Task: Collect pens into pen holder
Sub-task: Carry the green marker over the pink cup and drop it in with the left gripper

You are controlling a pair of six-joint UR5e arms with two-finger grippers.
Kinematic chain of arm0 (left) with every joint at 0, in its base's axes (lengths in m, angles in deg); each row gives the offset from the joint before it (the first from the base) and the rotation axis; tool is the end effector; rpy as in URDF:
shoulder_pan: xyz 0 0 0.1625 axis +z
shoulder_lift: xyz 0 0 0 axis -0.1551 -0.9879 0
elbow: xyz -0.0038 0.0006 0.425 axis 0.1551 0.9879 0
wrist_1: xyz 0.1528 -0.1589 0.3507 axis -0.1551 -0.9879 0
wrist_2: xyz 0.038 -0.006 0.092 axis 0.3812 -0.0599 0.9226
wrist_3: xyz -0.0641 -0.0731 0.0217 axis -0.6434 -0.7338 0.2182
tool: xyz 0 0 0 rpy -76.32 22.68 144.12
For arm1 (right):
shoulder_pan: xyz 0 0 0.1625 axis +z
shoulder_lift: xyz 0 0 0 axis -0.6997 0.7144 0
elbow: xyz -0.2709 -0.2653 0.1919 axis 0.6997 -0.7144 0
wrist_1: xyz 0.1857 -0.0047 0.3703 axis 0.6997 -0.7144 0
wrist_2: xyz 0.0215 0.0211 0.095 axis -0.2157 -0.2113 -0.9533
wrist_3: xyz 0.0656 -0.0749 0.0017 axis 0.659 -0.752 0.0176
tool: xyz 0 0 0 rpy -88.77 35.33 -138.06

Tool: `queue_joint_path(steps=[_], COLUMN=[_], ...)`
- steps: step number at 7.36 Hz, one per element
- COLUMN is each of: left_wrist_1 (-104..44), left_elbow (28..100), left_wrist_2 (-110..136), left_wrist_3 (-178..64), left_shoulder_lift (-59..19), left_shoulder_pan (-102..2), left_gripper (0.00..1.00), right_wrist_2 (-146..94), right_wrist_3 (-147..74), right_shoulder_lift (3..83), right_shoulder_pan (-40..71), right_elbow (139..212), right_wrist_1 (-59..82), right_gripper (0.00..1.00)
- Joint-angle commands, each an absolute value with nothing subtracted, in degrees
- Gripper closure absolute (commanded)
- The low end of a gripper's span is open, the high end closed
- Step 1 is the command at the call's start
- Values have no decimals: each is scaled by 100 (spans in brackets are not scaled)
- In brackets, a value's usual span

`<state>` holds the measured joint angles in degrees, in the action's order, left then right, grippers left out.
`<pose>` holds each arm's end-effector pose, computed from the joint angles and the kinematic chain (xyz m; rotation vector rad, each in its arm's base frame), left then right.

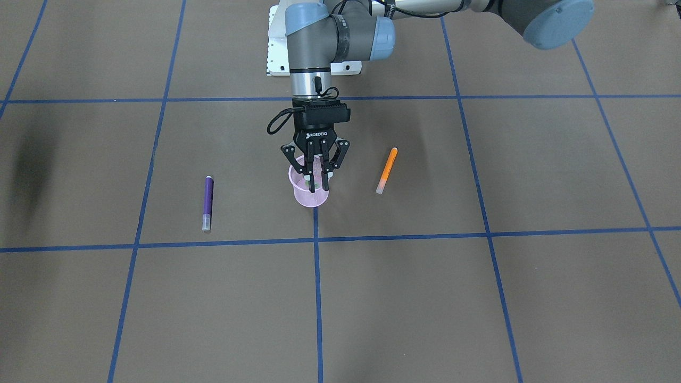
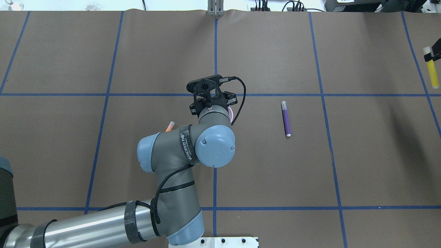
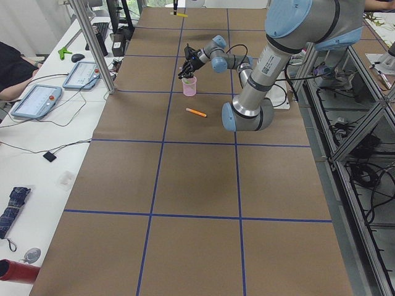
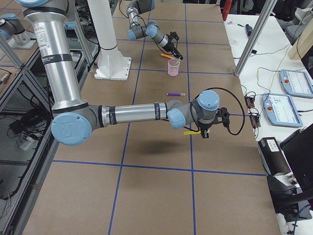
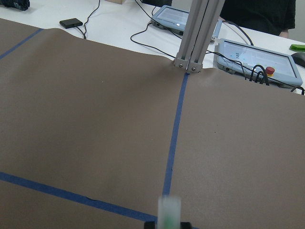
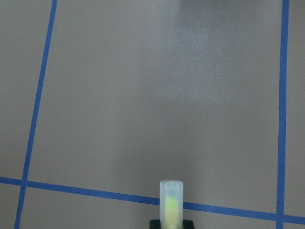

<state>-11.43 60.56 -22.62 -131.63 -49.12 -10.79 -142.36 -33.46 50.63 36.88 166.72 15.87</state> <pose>0.6110 -0.4181 0.1290 0.6928 0.8134 -0.5701 -0.0334 -0.6012 0.5491 0.1821 -0.9128 -0.0089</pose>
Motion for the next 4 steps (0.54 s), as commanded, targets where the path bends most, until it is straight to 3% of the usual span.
queue_joint_path(steps=[1,4], left_wrist_1=[-1119,-1032], left_elbow=[6348,6983], left_wrist_2=[-2303,-3413], left_wrist_3=[-12993,-12028], left_shoulder_lift=[-4903,-4623], left_shoulder_pan=[-1050,-1416], left_gripper=[0,1], right_wrist_2=[-14238,-14203], right_wrist_3=[-3337,-2006], right_shoulder_lift=[4902,4769], right_shoulder_pan=[3681,3182], right_elbow=[16740,17336], right_wrist_1=[1345,1299], right_gripper=[100,100])
